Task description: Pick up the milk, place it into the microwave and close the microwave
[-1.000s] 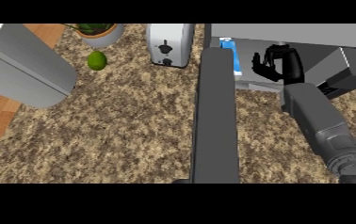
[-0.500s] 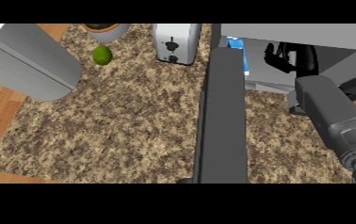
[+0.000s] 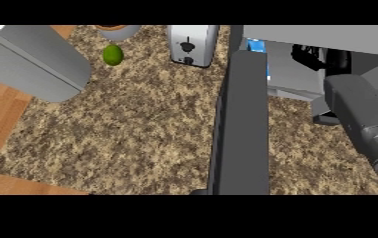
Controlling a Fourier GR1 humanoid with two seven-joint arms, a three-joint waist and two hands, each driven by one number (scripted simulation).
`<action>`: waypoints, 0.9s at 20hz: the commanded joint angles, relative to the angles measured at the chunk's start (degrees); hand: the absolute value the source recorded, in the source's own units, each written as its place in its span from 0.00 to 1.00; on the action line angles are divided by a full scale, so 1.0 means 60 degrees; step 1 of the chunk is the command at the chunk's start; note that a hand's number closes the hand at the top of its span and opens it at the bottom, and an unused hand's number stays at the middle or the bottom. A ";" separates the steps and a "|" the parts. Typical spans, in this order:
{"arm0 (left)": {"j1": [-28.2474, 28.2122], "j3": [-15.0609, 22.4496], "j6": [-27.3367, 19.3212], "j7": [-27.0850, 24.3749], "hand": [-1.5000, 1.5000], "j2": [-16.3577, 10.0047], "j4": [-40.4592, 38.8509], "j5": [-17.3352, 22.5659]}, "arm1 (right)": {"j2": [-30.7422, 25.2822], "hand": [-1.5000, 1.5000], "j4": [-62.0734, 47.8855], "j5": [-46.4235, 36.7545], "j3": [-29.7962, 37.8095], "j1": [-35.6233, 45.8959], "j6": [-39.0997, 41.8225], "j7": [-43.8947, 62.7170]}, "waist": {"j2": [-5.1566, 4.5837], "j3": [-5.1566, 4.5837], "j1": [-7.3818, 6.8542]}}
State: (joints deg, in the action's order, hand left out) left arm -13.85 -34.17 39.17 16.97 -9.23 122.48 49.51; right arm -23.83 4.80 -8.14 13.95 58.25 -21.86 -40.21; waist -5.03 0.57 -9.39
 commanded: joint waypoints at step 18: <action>0.0570 -0.0105 0.0140 -0.0095 0.00 -0.0347 -0.0318 -0.0573 | -0.0525 1.00 -0.0121 0.0054 0.0158 0.0263 -0.0057 0.0204 | -0.0181 0.0022 -0.0422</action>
State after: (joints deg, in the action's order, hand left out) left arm -10.74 -34.69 39.88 16.73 -11.46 120.56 46.71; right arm -26.51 4.24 -7.83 14.75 59.45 -22.06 -39.50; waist -6.13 0.68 -11.31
